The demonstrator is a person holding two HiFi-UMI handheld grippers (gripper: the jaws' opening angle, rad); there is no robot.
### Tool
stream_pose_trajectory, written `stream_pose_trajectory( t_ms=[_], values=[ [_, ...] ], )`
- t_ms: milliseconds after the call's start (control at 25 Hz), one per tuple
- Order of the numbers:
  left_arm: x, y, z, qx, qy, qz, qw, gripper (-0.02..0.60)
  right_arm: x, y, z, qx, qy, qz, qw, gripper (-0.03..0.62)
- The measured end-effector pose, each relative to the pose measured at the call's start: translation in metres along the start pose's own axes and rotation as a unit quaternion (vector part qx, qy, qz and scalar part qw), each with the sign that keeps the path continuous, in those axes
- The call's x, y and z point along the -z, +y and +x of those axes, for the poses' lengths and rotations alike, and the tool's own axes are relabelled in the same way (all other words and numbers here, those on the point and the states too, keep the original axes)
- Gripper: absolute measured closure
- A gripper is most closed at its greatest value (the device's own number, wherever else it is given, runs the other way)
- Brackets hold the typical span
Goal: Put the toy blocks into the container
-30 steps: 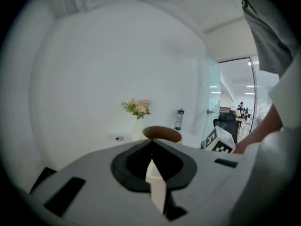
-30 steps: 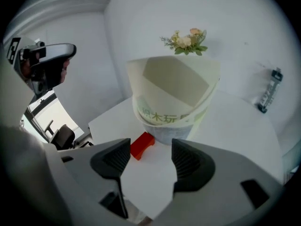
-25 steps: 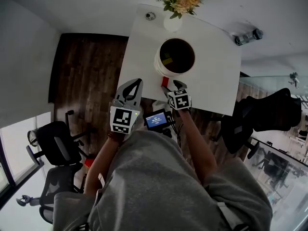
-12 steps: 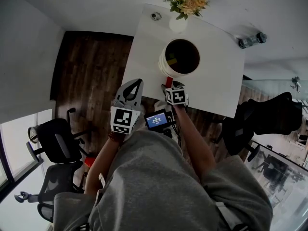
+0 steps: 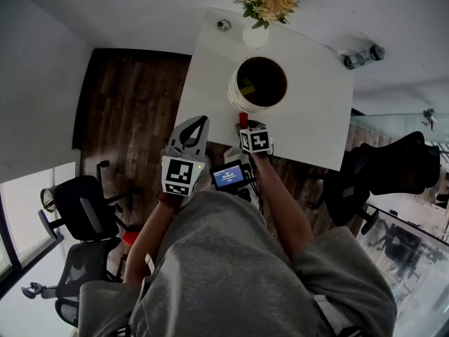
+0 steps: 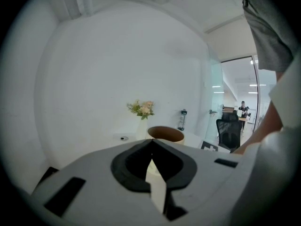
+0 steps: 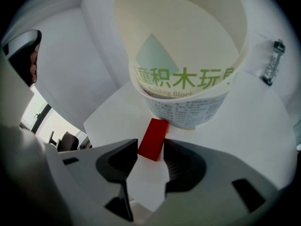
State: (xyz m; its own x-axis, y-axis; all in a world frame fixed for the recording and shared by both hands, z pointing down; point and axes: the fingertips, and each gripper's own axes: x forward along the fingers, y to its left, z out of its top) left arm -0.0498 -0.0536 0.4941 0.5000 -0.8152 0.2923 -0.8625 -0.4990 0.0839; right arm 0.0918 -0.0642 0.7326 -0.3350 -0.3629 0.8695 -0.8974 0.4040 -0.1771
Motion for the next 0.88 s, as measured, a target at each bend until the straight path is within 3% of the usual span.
stream_pose_trajectory(
  t_ms=[480,880],
  values=[
    [-0.004,-0.015,0.01,0.025,-0.005,0.005,0.9997,0.575,0.012,-0.016,-0.041,-0.009,-0.029,0.0,1.0,0.433],
    [-0.015,-0.04,0.038,0.068,-0.017,0.01,0.9975,0.575,0.009,-0.043,-0.093,0.012,-0.079,0.039,0.996,0.433]
  ],
)
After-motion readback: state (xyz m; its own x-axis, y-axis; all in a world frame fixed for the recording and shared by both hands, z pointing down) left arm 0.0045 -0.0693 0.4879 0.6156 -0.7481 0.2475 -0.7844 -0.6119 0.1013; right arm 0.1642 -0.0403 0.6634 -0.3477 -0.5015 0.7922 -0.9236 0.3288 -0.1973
